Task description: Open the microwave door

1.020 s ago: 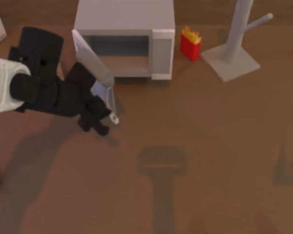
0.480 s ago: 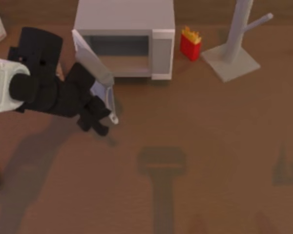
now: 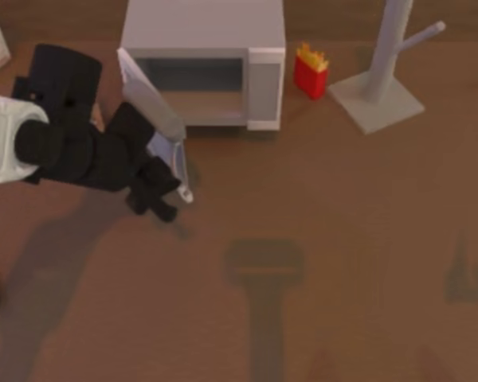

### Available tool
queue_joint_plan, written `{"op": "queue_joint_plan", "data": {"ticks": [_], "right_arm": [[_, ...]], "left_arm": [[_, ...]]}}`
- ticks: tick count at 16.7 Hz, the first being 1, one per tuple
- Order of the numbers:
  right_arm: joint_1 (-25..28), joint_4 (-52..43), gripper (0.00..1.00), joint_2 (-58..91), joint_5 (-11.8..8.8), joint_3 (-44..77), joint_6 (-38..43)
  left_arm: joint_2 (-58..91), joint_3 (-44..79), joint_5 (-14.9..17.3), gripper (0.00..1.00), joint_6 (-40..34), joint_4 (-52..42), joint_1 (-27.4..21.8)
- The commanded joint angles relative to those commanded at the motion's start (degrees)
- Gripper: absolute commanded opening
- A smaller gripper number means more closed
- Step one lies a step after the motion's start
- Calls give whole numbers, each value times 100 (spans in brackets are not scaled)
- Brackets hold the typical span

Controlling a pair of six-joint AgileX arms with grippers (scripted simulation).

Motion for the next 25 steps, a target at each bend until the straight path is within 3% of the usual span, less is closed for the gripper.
{"op": "queue_joint_plan", "data": {"ticks": [5, 13, 25], "right_arm": [[0, 0, 100, 0, 0, 0, 0], [0, 0, 100, 0, 0, 0, 0], [0, 0, 100, 0, 0, 0, 0]], "left_arm": [[4, -19, 41, 0, -6, -16, -23], [5, 51, 358, 0, 596, -296, 248], [5, 51, 371, 0, 621, -311, 260]]}}
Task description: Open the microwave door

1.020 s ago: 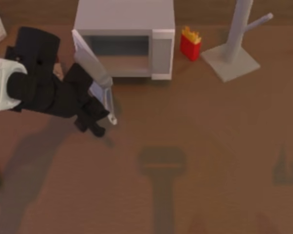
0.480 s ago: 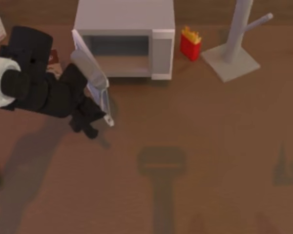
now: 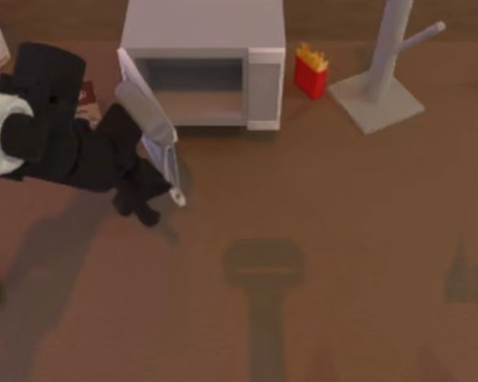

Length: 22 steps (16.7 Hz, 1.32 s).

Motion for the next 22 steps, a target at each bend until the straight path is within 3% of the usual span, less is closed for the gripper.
{"op": "queue_joint_plan", "data": {"ticks": [13, 22], "right_arm": [[0, 0, 100, 0, 0, 0, 0], [0, 0, 100, 0, 0, 0, 0]], "left_arm": [[0, 0, 0, 0, 0, 0, 0], [38, 104, 311, 0, 595, -331, 231]]}}
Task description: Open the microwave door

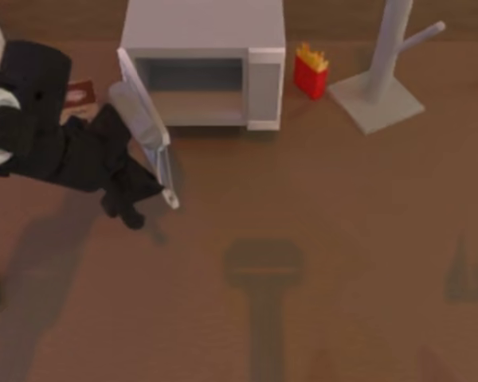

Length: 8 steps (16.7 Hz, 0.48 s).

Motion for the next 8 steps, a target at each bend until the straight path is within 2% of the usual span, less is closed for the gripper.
{"op": "queue_joint_plan", "data": {"ticks": [8], "right_arm": [[0, 0, 100, 0, 0, 0, 0]], "left_arm": [[12, 4, 26, 0, 56, -41, 26]]}}
